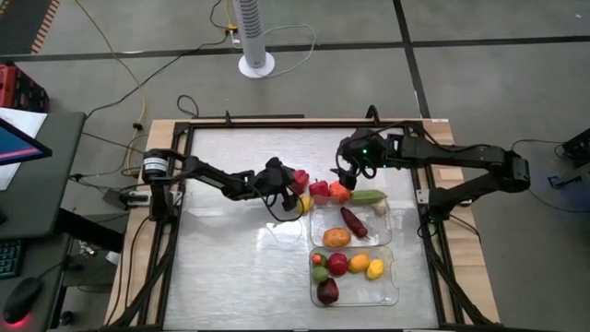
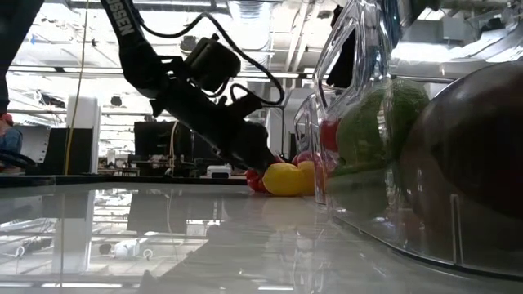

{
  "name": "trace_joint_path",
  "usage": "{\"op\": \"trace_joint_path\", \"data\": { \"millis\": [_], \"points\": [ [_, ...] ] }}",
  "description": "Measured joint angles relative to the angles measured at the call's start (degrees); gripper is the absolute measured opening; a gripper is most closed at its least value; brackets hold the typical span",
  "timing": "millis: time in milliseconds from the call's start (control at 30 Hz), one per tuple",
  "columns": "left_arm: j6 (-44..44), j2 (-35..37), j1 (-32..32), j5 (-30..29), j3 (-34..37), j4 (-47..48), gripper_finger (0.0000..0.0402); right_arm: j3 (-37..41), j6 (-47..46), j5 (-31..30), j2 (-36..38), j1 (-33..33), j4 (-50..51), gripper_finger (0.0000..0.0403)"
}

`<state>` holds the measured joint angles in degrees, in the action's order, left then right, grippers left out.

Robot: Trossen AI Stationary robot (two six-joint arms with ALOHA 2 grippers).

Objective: Sort produce into baskets
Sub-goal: Put the left bell pepper into the top transparent bin

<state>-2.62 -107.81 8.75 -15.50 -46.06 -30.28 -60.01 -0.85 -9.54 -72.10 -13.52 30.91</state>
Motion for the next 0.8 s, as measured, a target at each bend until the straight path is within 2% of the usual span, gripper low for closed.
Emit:
{"op": "trace_joint_path", "data": {
  "millis": [367,467,600,700,800],
  "points": [
    [0.6,0.6,0.3,-0.3,0.0,1.1,0.0268,0.0,-0.2,0.0,0.0,0.0,-0.1,0.0369],
    [1.7,4.3,0.6,-0.3,0.1,3.2,0.0261,0.0,-0.1,0.0,0.0,0.0,0.4,0.0369],
    [3.9,12.8,0.3,-0.3,0.1,7.0,0.0273,0.1,-0.2,-1.3,0.8,0.0,1.6,0.0369],
    [5.0,18.4,-1.5,5.2,0.1,7.1,0.0279,0.1,-0.1,-2.6,1.6,0.0,2.2,0.0369],
    [4.2,20.5,-4.6,13.1,0.0,4.7,0.028,0.1,0.9,-3.2,2.7,-0.1,1.1,0.0369]
  ]
}}
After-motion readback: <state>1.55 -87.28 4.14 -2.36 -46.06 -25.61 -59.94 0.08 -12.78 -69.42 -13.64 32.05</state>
